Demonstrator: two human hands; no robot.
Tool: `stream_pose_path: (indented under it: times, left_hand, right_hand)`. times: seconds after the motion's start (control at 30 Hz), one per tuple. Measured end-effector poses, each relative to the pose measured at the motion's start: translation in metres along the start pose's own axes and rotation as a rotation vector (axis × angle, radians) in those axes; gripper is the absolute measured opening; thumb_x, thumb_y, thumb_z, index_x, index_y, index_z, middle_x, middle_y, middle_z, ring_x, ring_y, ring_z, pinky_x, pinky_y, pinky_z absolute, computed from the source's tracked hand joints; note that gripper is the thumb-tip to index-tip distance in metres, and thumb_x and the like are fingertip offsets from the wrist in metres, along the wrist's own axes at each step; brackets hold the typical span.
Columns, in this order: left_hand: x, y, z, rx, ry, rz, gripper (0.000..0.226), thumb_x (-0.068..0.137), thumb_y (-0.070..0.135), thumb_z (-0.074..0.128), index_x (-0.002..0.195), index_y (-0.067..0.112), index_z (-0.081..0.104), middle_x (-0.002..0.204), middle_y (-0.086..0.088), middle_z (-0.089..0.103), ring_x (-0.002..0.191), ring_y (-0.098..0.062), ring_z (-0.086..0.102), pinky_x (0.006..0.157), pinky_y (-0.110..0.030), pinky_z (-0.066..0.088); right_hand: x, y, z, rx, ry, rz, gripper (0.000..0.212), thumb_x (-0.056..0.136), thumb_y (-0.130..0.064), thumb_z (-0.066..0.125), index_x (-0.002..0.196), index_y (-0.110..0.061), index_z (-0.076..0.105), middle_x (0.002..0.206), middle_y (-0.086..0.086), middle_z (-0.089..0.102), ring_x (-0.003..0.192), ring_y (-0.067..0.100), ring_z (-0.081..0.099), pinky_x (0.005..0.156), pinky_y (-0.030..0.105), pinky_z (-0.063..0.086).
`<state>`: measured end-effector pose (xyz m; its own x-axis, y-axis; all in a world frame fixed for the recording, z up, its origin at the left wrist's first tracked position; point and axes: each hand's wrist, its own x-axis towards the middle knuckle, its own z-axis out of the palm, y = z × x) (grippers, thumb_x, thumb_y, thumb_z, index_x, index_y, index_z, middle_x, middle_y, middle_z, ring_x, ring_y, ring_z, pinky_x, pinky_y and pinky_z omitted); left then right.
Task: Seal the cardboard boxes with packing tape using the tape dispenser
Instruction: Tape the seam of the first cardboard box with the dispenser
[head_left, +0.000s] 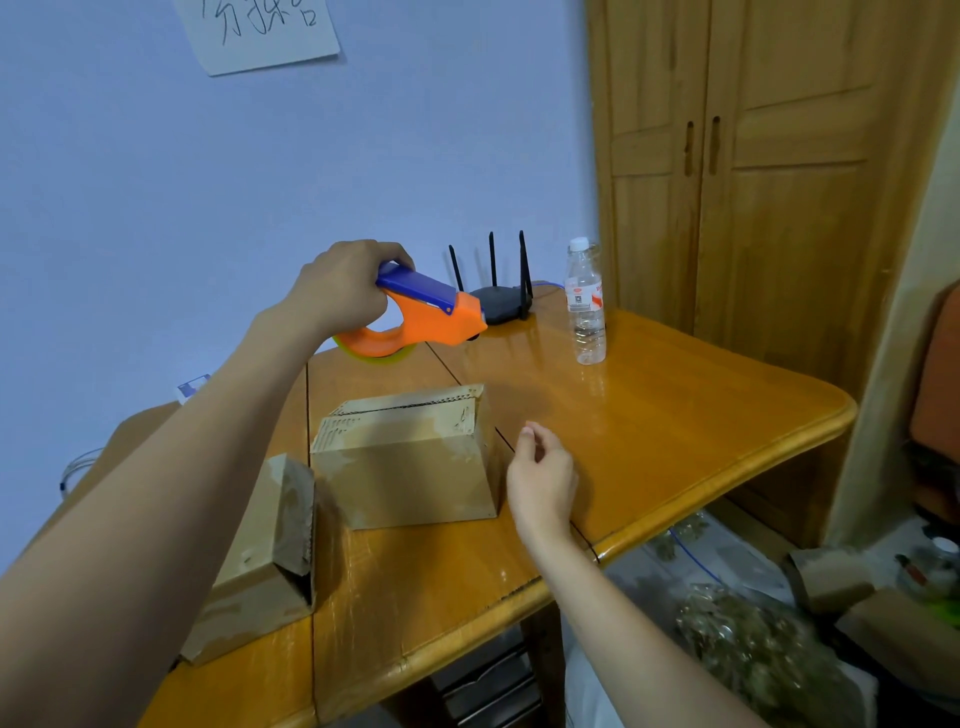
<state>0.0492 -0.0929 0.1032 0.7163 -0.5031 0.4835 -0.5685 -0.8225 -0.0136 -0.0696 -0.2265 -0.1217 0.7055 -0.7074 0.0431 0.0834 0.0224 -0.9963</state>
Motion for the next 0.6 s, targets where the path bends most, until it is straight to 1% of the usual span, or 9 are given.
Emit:
stream_pose_path:
  times: [0.03,0.1,0.17,0.2,0.27,0.33,0.4,0.5,0.6]
  left_hand:
    - [0.001,0.001,0.000,-0.001,0.002,0.002,0.063,0.072,-0.008,0.045,0.121,0.028,0.062,0.116,-0.003,0.065,0.101,-0.029,0.054,0.070,-0.036,0.039]
    - [0.001,0.004,0.000,0.000,0.008,0.004,0.063,0.072,-0.008,0.045,0.121,0.028,0.062,0.117,-0.003,0.065,0.101,-0.029,0.054,0.070,-0.036,0.040]
    - [0.002,0.008,-0.001,0.000,0.007,0.000,0.062,0.074,-0.008,0.046,0.122,0.027,0.062,0.118,-0.003,0.064,0.100,-0.029,0.054,0.069,-0.035,0.039]
    - [0.001,0.010,-0.001,-0.001,0.006,-0.001,0.062,0.074,-0.008,0.046,0.123,0.027,0.062,0.118,-0.003,0.064,0.099,-0.028,0.054,0.069,-0.035,0.038]
    - [0.001,0.012,-0.001,0.002,0.004,0.003,0.063,0.073,-0.008,0.045,0.123,0.027,0.062,0.117,-0.004,0.064,0.098,-0.027,0.053,0.069,-0.034,0.038]
    - [0.000,0.013,-0.002,0.004,0.003,0.004,0.063,0.073,-0.008,0.045,0.123,0.027,0.062,0.118,-0.003,0.064,0.098,-0.027,0.053,0.068,-0.034,0.037]
    - [0.000,0.013,-0.003,0.003,0.000,0.007,0.062,0.074,-0.008,0.046,0.124,0.026,0.061,0.118,-0.004,0.064,0.100,-0.028,0.054,0.068,-0.034,0.039]
    - [-0.001,0.014,-0.003,0.009,0.003,0.014,0.062,0.074,-0.008,0.046,0.124,0.026,0.061,0.119,-0.004,0.064,0.100,-0.028,0.054,0.070,-0.035,0.040]
    - [-0.002,0.014,-0.003,0.017,0.000,0.019,0.062,0.075,-0.008,0.046,0.124,0.025,0.061,0.119,-0.004,0.064,0.102,-0.029,0.055,0.070,-0.035,0.040]
  right_hand:
    - [-0.006,-0.006,0.000,0.029,-0.059,-0.056,0.039,0.107,-0.031,0.046,0.141,-0.015,0.056,0.126,-0.005,0.066,0.116,0.005,0.058,0.094,0.016,0.041]
    - [-0.013,-0.014,0.003,0.049,-0.246,-0.139,0.054,0.105,-0.048,0.040,0.154,-0.025,0.039,0.153,-0.009,0.046,0.139,0.007,0.042,0.110,0.021,0.032]
    - [-0.015,-0.016,0.010,-0.023,-0.412,-0.180,0.078,0.094,-0.068,0.042,0.160,-0.034,0.018,0.162,-0.010,0.031,0.148,0.011,0.030,0.117,0.030,0.028]
    - [-0.015,-0.015,0.013,-0.065,-0.450,-0.180,0.090,0.088,-0.074,0.047,0.161,-0.037,0.009,0.165,-0.010,0.025,0.150,0.013,0.026,0.120,0.034,0.028]
    - [-0.013,-0.014,0.017,-0.111,-0.473,-0.184,0.105,0.083,-0.072,0.060,0.161,-0.036,-0.001,0.167,-0.008,0.017,0.152,0.017,0.021,0.122,0.040,0.027]
    - [-0.010,-0.013,0.021,-0.131,-0.471,-0.189,0.112,0.082,-0.064,0.069,0.161,-0.032,-0.003,0.168,-0.006,0.015,0.153,0.018,0.020,0.122,0.041,0.027]
    - [-0.010,-0.011,0.025,-0.149,-0.450,-0.203,0.111,0.083,-0.058,0.072,0.162,-0.028,0.001,0.168,-0.005,0.017,0.153,0.018,0.021,0.122,0.040,0.027]
    - [-0.012,-0.006,0.030,-0.221,-0.402,-0.254,0.103,0.087,-0.048,0.072,0.162,-0.021,0.006,0.167,-0.005,0.016,0.153,0.017,0.021,0.123,0.038,0.026]
    - [-0.014,-0.003,0.031,-0.252,-0.379,-0.268,0.101,0.088,-0.046,0.071,0.162,-0.020,0.007,0.167,-0.004,0.018,0.153,0.018,0.022,0.123,0.038,0.027]
